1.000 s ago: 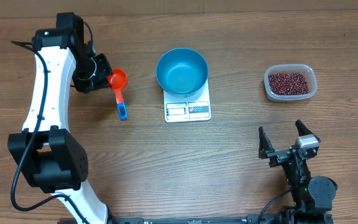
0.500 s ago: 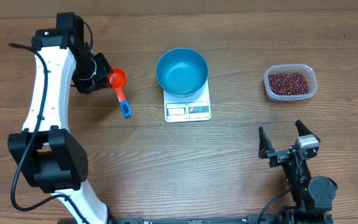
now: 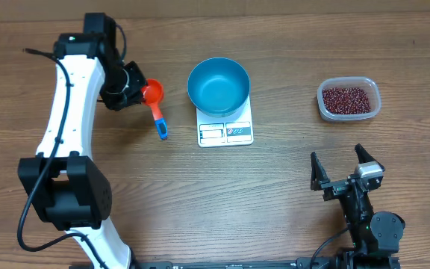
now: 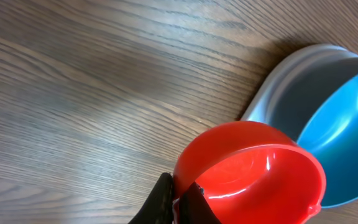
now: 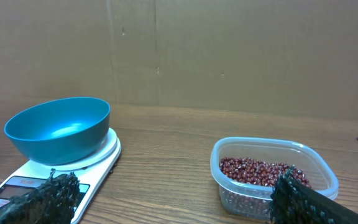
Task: Scoop item into bowl and weigh 150g on scale
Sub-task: 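Carry the red scoop right toward the teal bowl on the scale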
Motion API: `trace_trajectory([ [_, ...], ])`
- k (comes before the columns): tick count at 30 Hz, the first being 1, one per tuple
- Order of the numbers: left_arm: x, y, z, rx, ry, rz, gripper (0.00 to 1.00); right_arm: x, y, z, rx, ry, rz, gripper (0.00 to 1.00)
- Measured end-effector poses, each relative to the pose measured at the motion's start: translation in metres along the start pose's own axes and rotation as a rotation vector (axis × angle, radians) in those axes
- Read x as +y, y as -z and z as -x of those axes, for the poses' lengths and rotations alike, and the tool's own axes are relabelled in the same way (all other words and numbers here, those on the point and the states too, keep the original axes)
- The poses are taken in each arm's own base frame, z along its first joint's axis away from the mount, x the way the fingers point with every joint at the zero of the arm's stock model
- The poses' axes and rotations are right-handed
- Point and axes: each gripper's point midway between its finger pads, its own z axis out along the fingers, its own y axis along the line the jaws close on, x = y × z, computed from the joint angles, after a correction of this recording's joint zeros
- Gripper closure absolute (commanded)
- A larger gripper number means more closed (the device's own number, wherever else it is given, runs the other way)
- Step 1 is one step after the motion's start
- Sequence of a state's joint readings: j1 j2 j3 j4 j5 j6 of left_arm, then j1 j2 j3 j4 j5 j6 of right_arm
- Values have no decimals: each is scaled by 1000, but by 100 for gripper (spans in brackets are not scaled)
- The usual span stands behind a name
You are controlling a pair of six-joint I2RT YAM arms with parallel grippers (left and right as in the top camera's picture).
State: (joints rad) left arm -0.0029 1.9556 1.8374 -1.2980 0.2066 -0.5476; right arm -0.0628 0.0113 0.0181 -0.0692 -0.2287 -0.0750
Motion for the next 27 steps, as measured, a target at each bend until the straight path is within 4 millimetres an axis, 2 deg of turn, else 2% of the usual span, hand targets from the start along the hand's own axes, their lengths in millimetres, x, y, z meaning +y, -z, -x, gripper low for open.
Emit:
trace_trajectory([
  [10,-12,-4,-10,1,-17,15,95,0,0,0,0,0,0,0],
  [27,-14,-4,-13,5,-5,21,95,0,0,0,0,0,0,0],
])
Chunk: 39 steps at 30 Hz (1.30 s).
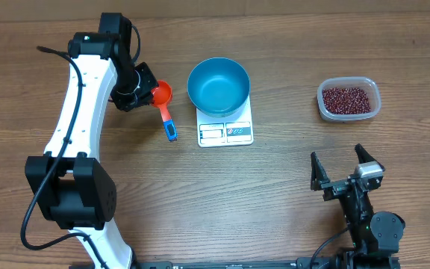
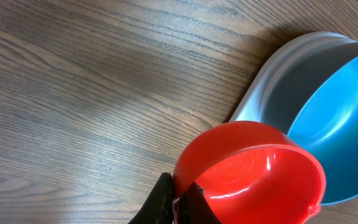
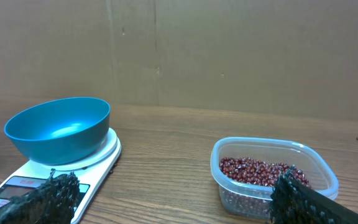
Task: Scoop item into bowl and weigh 150g on scale
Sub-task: 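Carry the red scoop right toward the teal bowl on the scale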
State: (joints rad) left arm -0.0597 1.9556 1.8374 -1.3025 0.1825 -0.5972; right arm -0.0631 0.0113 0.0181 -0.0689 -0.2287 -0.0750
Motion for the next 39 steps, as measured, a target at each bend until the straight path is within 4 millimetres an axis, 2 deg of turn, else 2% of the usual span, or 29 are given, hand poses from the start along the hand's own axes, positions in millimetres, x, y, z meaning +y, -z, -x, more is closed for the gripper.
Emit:
trace_trajectory([
  [12,-9,-3,-8,-1,-20,12,95,0,0,0,0,0,0,0],
  [39,-9,-3,-8,-4,-8,17,96,0,0,0,0,0,0,0],
])
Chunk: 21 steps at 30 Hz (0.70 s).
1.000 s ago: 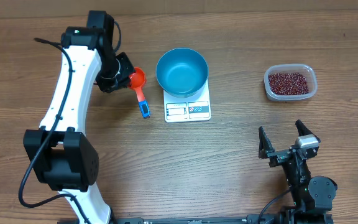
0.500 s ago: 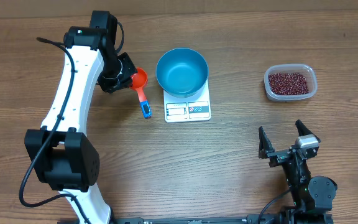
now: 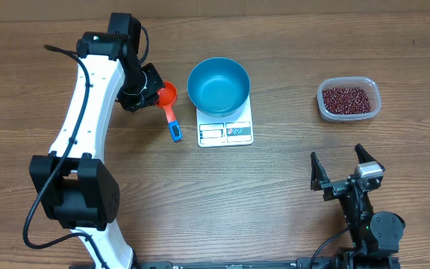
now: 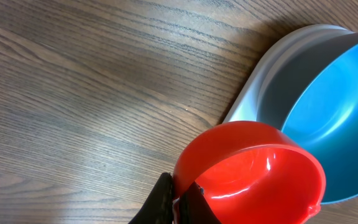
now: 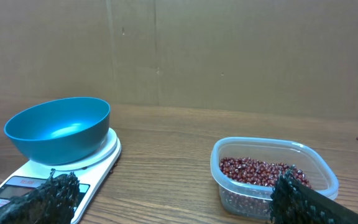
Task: Scoop item into bowl and weigh 150g on scale
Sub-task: 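Carry the red scoop right toward the teal bowl on the scale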
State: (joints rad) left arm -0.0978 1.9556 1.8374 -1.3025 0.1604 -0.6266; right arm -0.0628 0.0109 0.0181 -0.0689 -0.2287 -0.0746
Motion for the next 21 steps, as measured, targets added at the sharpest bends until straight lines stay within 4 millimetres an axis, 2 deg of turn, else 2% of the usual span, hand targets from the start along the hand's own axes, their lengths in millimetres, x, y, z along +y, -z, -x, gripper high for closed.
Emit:
trace_trajectory([
  [21,-1,0,-1,0,7,0,95,0,0,0,1,0,0,0],
])
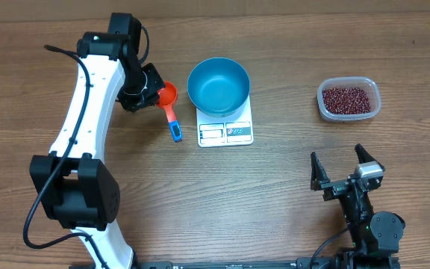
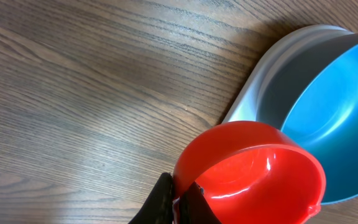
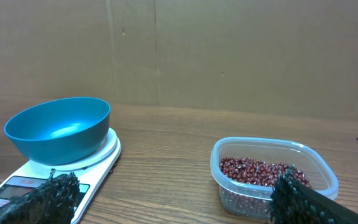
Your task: Scoop item into bowl and weigh 150g on scale
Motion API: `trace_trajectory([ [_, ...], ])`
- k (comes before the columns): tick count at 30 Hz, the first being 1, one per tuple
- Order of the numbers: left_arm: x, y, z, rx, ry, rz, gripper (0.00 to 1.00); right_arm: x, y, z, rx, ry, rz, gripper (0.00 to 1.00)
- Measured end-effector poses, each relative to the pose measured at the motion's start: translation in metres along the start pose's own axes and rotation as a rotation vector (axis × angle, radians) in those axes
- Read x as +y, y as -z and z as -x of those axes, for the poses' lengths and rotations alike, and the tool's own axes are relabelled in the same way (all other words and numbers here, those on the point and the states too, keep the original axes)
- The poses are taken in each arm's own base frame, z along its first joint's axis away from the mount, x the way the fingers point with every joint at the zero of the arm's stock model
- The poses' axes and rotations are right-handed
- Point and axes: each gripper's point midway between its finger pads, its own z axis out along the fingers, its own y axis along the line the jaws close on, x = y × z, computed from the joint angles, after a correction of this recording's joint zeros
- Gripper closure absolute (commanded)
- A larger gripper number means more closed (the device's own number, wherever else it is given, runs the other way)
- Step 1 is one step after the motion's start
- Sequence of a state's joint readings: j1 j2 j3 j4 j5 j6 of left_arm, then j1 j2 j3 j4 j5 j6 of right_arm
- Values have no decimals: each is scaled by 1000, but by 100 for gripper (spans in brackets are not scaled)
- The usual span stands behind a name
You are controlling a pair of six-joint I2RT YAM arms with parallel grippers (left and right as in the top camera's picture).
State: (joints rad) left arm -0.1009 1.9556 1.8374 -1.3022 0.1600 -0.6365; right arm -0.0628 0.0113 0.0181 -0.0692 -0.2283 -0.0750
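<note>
My left gripper (image 1: pixel 152 96) is shut on the rim of an empty red scoop (image 1: pixel 169 95) with a blue-tipped handle (image 1: pixel 175 131), held just left of the blue bowl (image 1: pixel 218 86). In the left wrist view the scoop cup (image 2: pixel 253 171) fills the lower middle, the bowl (image 2: pixel 331 124) to its right. The bowl sits empty on a white scale (image 1: pixel 226 131). A clear tub of red beans (image 1: pixel 348 99) stands at the far right. My right gripper (image 1: pixel 344 175) rests open near the front right, with nothing between its fingers (image 3: pixel 51 193).
Bare wooden tabletop (image 1: pixel 275 187) lies between the scale and the right arm. A brown cardboard wall (image 3: pixel 229 50) stands behind the table.
My left gripper held the red scoop well left of the bowl. Then it was nearer the bowl with the scoop, and nearer again at the last earlier moment, where it stays now. The right gripper stayed open and still throughout.
</note>
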Motion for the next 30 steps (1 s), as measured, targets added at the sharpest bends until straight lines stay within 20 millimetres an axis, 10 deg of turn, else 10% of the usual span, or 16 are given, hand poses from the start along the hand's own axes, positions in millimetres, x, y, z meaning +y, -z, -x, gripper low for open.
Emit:
trace_trajectory([
  [30,-20,-1,-19,70,301,-49,96,0,0,0,-1,0,0,0],
])
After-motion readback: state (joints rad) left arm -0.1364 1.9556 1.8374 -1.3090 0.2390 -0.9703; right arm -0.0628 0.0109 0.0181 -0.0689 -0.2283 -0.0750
